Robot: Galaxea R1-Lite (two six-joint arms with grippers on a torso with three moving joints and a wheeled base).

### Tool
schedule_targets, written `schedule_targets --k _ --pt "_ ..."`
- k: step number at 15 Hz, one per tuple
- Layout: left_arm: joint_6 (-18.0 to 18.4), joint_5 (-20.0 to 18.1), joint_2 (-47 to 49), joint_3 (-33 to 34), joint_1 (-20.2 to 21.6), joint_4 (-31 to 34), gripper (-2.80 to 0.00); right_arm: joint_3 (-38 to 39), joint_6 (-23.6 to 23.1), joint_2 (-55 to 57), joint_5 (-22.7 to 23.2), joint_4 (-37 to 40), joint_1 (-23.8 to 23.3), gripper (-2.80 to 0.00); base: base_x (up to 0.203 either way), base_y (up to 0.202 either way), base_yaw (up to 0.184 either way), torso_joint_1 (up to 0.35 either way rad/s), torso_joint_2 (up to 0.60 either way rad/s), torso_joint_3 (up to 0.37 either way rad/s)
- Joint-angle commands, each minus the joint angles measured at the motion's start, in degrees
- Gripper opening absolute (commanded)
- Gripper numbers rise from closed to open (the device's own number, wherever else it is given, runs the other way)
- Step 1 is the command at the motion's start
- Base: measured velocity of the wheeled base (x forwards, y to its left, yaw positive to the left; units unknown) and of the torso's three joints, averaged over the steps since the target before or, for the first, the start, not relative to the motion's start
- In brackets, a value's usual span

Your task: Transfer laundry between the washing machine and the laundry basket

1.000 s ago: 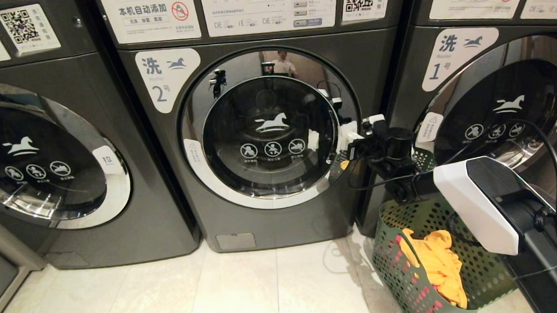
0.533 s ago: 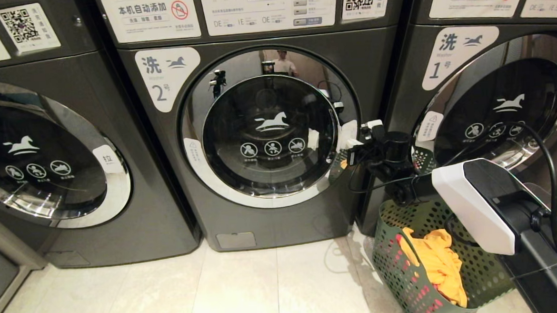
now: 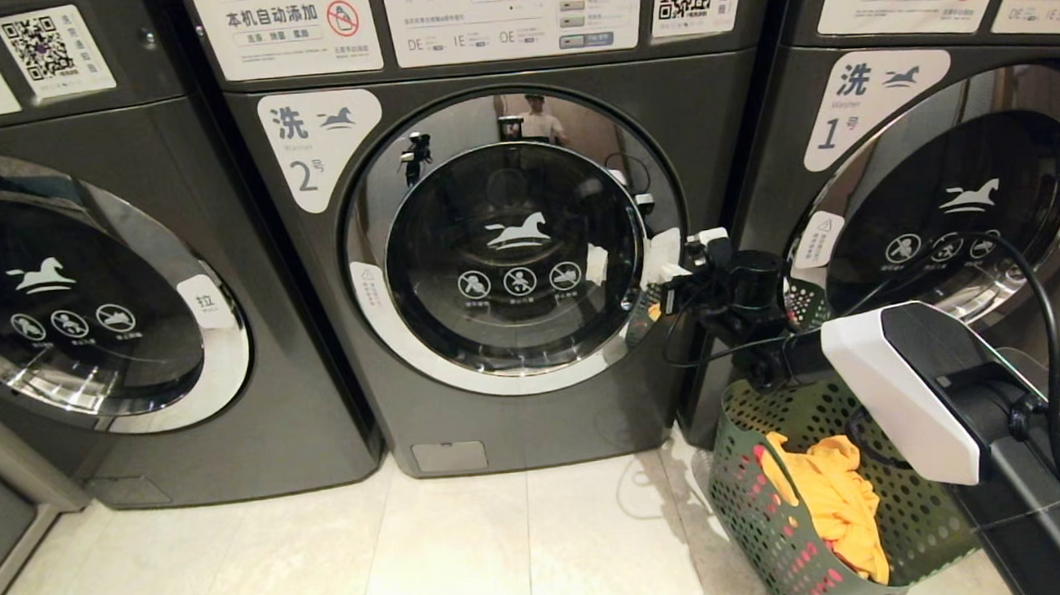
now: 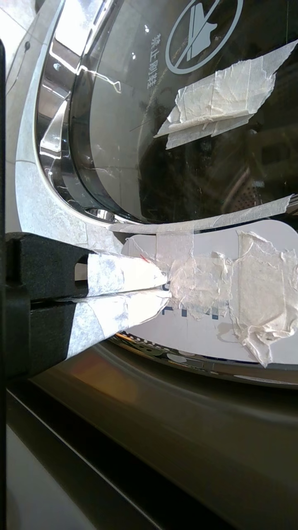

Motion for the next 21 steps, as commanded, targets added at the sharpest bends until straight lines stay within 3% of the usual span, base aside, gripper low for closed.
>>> schedule_targets --k 1,6,18,21 --pt "0.3 0.3 -0.2 0.5 0.0 0.1 -2.80 0.0 -0.2 -0.2 0.1 -0.3 0.0 -2.80 0.000 0.000 0.000 0.000 0.00 0.000" --pt "0.4 -3.1 -1.0 2.0 0.0 0.1 -2.80 0.0 -0.2 -0.1 0.0 -0.3 0.0 -2.80 0.000 0.000 0.000 0.000 0.00 0.000" --pt "0.5 -3.1 -2.1 3.0 0.0 0.1 -2.80 0.0 -0.2 -1.1 0.0 -0.5 0.0 -2.80 0.000 0.000 0.000 0.001 0.00 -0.076" --pt "3.0 -3.2 -3.2 2.9 0.0 0.1 -2.80 1.8 -0.6 -4.0 -0.1 0.0 0.0 -2.80 0.000 0.000 0.000 0.000 0.00 0.000"
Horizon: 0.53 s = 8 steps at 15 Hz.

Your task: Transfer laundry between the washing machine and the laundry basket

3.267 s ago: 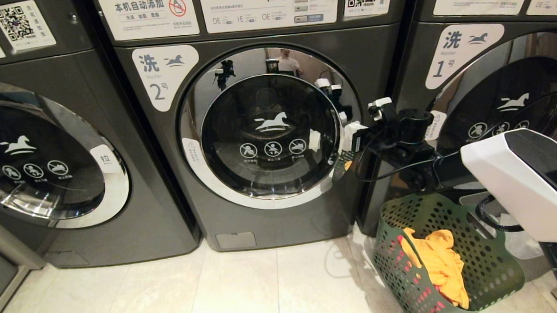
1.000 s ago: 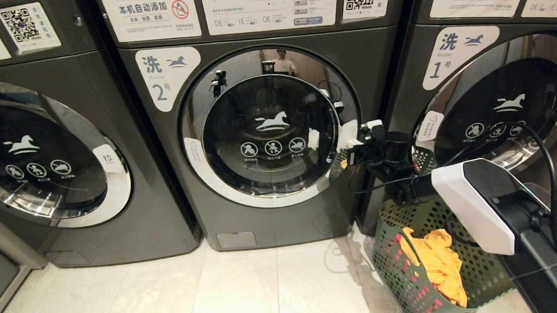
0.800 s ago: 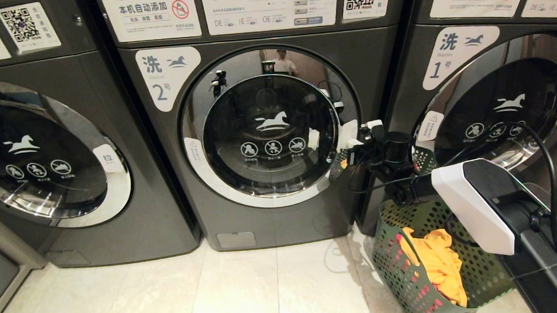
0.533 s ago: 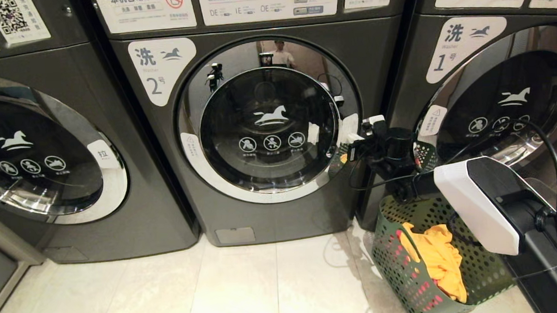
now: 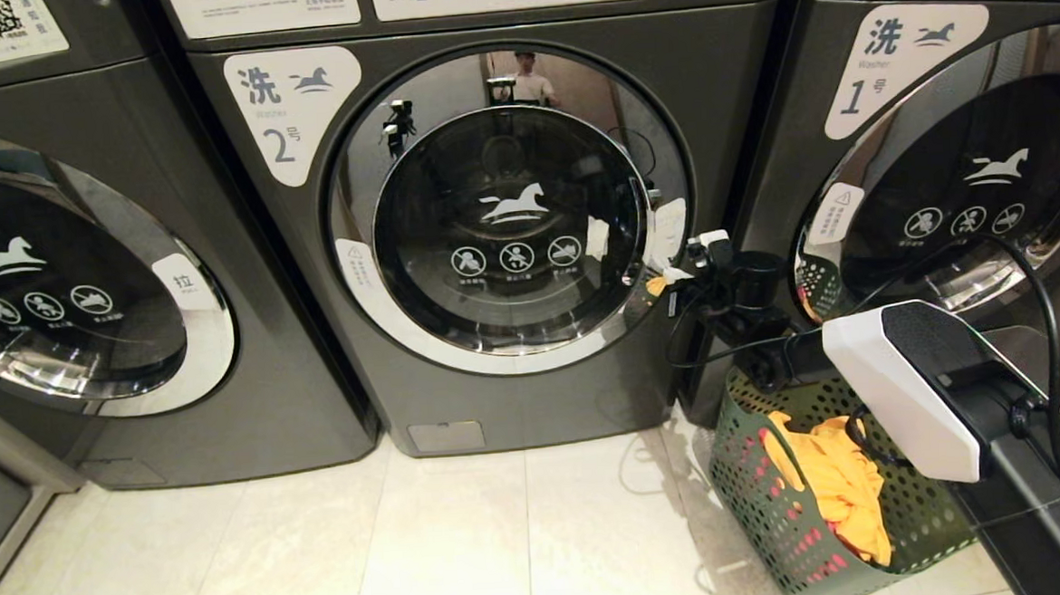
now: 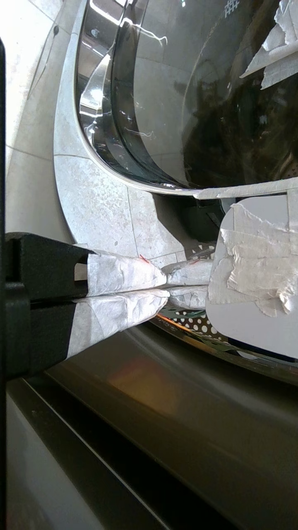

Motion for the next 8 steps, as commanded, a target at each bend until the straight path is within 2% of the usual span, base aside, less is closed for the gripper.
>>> schedule_targets --k 1,5,8 --pt "2.6 0.1 -1.5 -0.1 0.0 0.1 -2.80 4.0 -0.5 -5.8 0.1 1.1 0.0 -2.80 0.000 0.000 0.000 0.000 0.00 0.000" --pt "3.9 -0.8 -2.7 0.0 -0.1 0.4 -2.80 22.3 -0.4 -27.3 2.3 16.5 0.7 -2.80 0.000 0.000 0.000 0.000 0.00 0.000" --pt "4.0 -3.7 -3.5 0.9 -0.1 0.4 -2.80 35.2 -0.4 -43.6 4.2 29.9 1.8 -2.80 0.000 0.000 0.000 0.000 0.00 0.000"
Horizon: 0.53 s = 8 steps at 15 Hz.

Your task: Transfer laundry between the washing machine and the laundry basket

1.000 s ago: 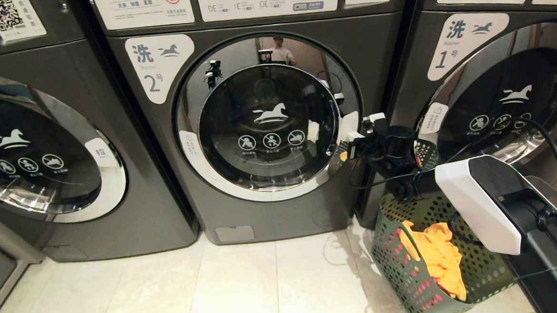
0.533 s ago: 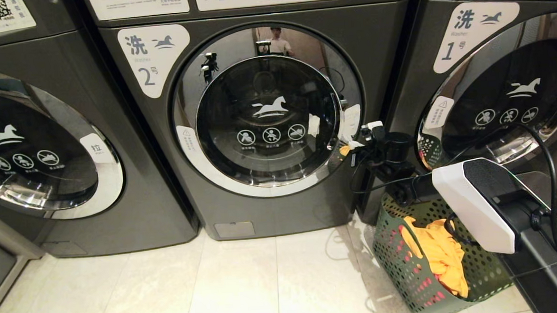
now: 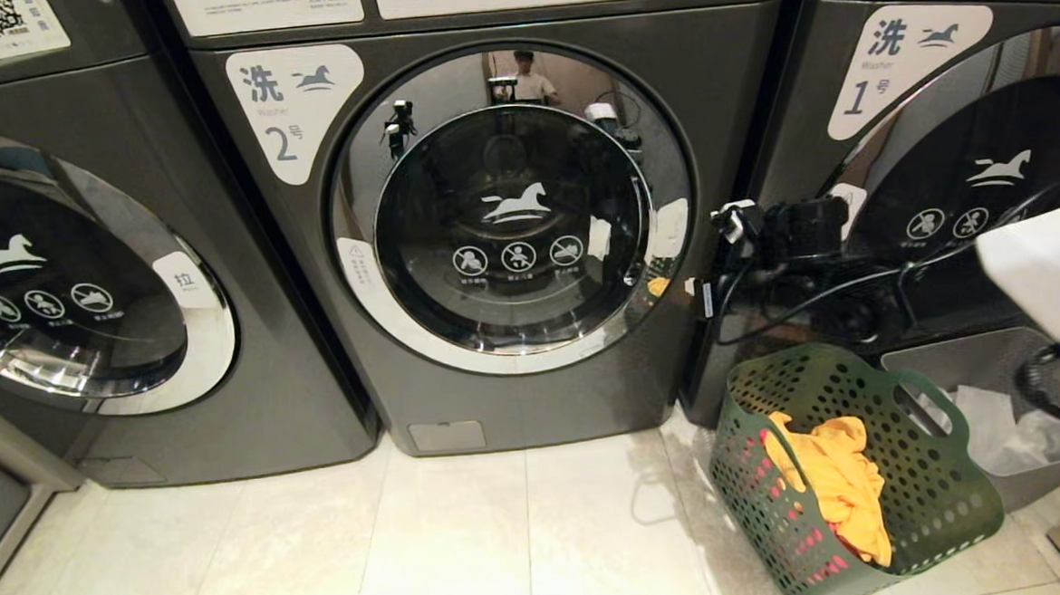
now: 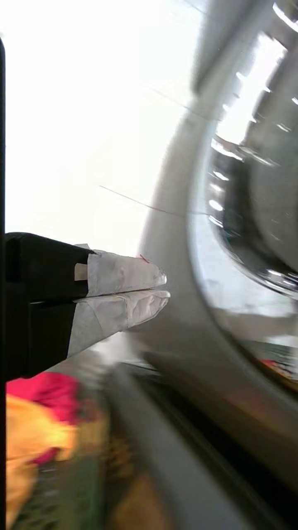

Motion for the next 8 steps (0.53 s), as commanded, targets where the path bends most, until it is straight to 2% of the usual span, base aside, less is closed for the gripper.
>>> schedule_targets --k 1,3,8 --pt "0.1 -1.3 -0.9 0.7 0.1 0.3 -2.80 12.7 -0.1 -18.7 0.3 7.7 0.9 -2.80 0.000 0.000 0.000 0.000 0.00 0.000" --pt "0.1 -2.0 -1.3 2.2 0.1 0.4 -2.80 26.3 -0.3 -30.0 -0.9 9.4 1.3 -2.80 0.000 0.000 0.000 0.000 0.00 0.000" --pt "-0.3 -2.4 -1.9 11.2 0.2 -1.5 -2.80 63.8 -1.0 -55.1 -4.9 10.4 1.7 -2.80 0.000 0.000 0.000 0.000 0.00 0.000"
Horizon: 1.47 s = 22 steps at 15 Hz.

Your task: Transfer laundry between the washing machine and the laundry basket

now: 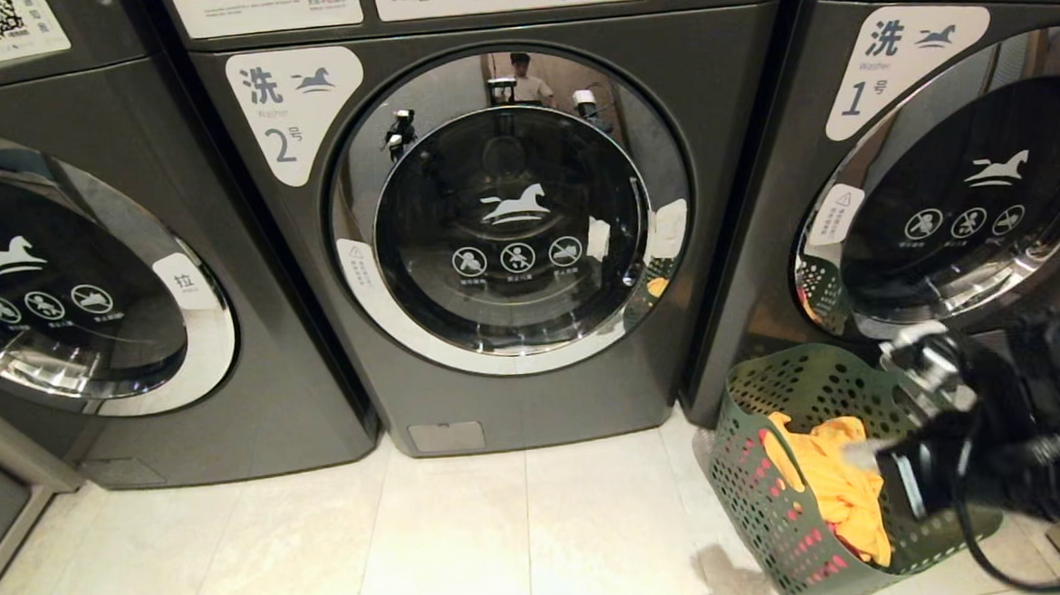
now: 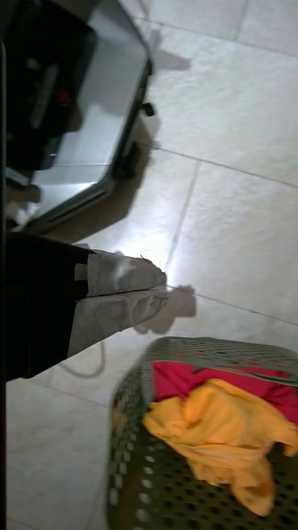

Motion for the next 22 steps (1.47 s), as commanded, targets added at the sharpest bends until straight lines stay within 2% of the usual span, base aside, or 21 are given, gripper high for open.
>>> schedule_targets --k 1,3,4,5,6,8,10,12,13,15,18,20,22 --pt "-0.2 -1.9 -0.1 5.1 0.0 -2.3 -2.80 17.2 -0.7 -16.5 -0.9 0.1 0.1 -2.80 0.000 0.000 0.000 0.000 0.00 0.000" --pt "-0.6 -7.2 -0.1 10.6 0.0 -6.6 -2.80 27.7 -1.5 -24.7 -1.3 0.9 0.2 -2.80 0.000 0.000 0.000 0.000 0.00 0.000" --pt "-1.6 -8.8 -0.1 13.8 0.0 -8.7 -2.80 29.6 -1.7 -27.9 -1.0 3.6 0.2 -2.80 0.000 0.000 0.000 0.000 0.00 0.000" --pt "-4.1 -10.3 -0.1 17.1 0.0 -11.0 -2.80 29.9 -2.2 -30.6 -0.7 8.0 0.4 -2.80 0.000 0.000 0.000 0.000 0.00 0.000" --pt "-8.3 -11.7 -0.1 20.0 0.0 -12.6 -2.80 30.2 -3.3 -32.3 -0.6 11.8 1.1 -2.80 0.000 0.000 0.000 0.000 0.00 0.000" --pt "-12.9 -14.0 -0.1 24.5 0.0 -13.5 -2.80 30.2 -4.1 -34.5 -0.5 13.8 3.7 -2.80 0.000 0.000 0.000 0.000 0.00 0.000" --pt "-14.2 -17.1 -0.1 28.6 0.0 -14.2 -2.80 30.2 -4.1 -36.1 -0.5 14.0 4.5 -2.80 0.000 0.000 0.000 0.000 0.00 0.000" --pt "-14.2 -20.2 0.0 32.3 0.0 -17.6 -2.80 30.1 -3.8 -35.9 -0.7 14.0 4.1 -2.80 0.000 0.000 0.000 0.000 0.00 0.000" --pt "-14.3 -20.9 1.1 32.6 0.0 -18.1 -2.80 30.1 -3.8 -35.7 -1.1 14.0 4.1 -2.80 0.000 0.000 0.000 0.000 0.00 0.000" --pt "-14.2 -19.2 4.8 32.5 1.3 -18.2 -2.80 30.1 -3.6 -34.2 -2.4 14.1 3.2 -2.80 0.000 0.000 0.000 0.000 0.00 0.000" --pt "-14.0 -14.2 9.0 32.4 8.2 -18.2 -2.80 30.1 -3.6 -32.8 -2.5 14.1 -3.5 -2.80 0.000 0.000 0.000 0.000 0.00 0.000" --pt "-13.4 -10.0 8.5 32.3 11.8 -18.0 -2.80 30.1 -3.5 -33.4 -2.5 14.1 -8.0 -2.80 0.000 0.000 0.000 0.000 0.00 0.000" --pt "-11.0 -6.8 5.2 32.1 15.8 -17.8 -2.80 30.1 -3.5 -36.8 -2.5 14.1 -13.8 -2.80 0.000 0.000 0.000 0.000 0.00 0.000"
